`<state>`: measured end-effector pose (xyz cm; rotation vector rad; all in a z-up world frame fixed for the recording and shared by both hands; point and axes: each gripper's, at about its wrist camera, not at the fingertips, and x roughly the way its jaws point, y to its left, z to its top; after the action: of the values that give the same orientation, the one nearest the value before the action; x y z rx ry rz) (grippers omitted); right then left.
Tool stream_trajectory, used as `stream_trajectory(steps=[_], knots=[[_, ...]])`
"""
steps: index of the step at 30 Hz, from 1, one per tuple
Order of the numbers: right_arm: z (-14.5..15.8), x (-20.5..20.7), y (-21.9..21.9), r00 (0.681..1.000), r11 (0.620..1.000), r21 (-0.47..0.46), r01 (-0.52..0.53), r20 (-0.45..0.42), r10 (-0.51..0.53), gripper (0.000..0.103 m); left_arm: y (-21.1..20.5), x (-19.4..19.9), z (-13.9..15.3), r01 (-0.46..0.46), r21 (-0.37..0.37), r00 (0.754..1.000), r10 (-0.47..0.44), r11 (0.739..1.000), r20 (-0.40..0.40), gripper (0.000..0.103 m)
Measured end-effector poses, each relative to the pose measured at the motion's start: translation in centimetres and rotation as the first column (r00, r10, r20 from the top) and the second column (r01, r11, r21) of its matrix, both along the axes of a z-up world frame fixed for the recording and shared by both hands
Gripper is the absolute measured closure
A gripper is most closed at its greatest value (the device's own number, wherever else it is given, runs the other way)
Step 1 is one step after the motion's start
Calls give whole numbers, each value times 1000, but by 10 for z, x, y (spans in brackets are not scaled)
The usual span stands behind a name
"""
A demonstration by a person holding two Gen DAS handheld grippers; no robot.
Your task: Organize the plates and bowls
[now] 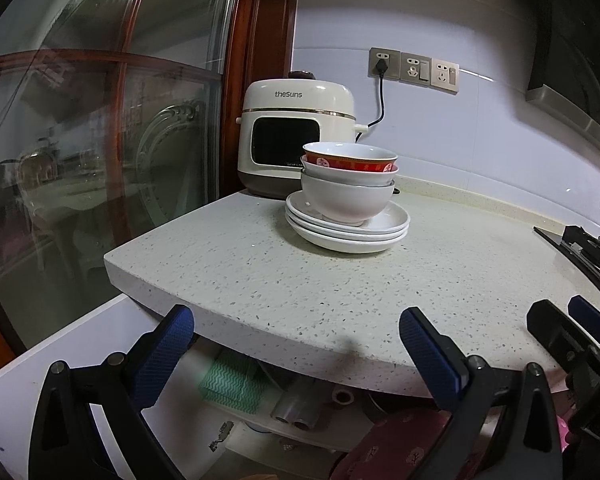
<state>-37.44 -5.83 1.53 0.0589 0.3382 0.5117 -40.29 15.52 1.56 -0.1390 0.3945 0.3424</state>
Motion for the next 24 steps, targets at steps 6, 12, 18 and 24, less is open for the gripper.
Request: stream_trajectory(steps=[6, 12, 18, 24], knots=[[0, 0, -1, 1000, 1000, 5, 3, -4, -3, 0, -4, -1, 0, -8, -5, 1000, 8, 1000, 1, 0], [-1, 1, -2, 1000, 1000, 5, -2, -12, 2, 0, -9, -2, 0, -23, 0, 1000, 23, 1000, 5, 0], [-2, 1, 0, 1000, 1000, 2, -5, -15, 5, 0, -8, -1, 0, -12, -29, 1000, 12, 1000, 2, 0], [-2, 0, 2, 1000, 1000, -2, -14, -14, 14, 0, -8, -1, -1, -10, -64, 1000, 10, 998, 11, 0]])
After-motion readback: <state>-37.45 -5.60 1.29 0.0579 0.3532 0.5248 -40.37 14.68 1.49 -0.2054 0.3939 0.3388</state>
